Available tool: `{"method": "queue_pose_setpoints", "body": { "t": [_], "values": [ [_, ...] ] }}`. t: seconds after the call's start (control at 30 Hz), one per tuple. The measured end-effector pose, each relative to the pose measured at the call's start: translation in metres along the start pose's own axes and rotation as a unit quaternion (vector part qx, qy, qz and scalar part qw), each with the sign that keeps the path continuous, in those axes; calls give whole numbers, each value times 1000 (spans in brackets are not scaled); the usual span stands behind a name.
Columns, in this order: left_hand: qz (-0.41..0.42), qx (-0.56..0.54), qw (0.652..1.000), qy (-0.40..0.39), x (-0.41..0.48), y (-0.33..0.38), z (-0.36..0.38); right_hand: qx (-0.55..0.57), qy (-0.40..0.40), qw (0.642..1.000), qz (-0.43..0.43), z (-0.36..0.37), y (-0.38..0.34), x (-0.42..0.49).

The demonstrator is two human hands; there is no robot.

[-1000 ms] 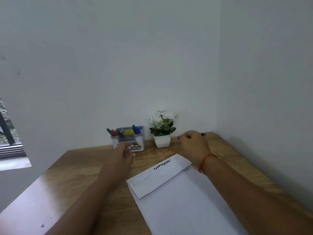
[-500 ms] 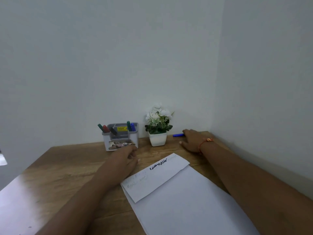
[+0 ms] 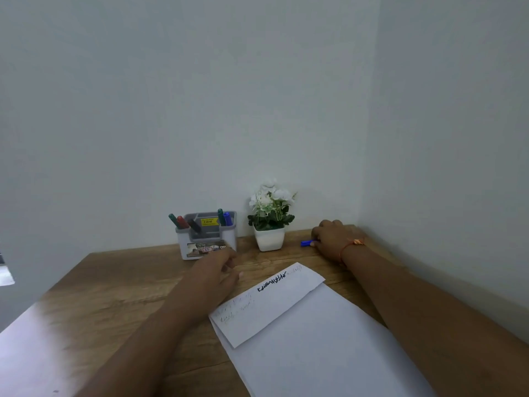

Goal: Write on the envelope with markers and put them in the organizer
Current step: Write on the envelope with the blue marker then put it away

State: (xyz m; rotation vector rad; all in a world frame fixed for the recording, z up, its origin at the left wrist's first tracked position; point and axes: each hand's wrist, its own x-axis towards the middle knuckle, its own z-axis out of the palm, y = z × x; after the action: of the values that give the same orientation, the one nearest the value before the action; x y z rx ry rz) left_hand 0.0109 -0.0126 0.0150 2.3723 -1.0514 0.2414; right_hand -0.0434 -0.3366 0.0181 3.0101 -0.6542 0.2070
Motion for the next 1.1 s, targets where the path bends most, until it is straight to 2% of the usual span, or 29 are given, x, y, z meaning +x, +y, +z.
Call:
{"method": "queue_pose_setpoints", "body": {
  "t": [0.1, 0.2, 0.43, 0.67, 0.97, 1.1],
  "values": [
    [0, -4, 1000, -1, -1, 1, -1, -12, 0, 1000, -22, -8, -3, -11],
    [7, -7, 1000, 8, -3, 3, -3, 55, 10, 998, -42, -23, -11, -26],
    [27, -49, 998, 40, -4, 16, -5, 198, 125, 964, -126, -71, -53, -83],
    [74, -170, 980, 65, -16, 40, -12, 283, 116, 927, -216, -74, -97, -136],
    [92, -248, 960, 91, -19, 52, -3, 353, 130, 905, -201, -59, -97, -139],
    [57, -335, 937, 83, -21, 61, -4, 372, 125, 900, -187, -52, -98, -141]
  ]
}}
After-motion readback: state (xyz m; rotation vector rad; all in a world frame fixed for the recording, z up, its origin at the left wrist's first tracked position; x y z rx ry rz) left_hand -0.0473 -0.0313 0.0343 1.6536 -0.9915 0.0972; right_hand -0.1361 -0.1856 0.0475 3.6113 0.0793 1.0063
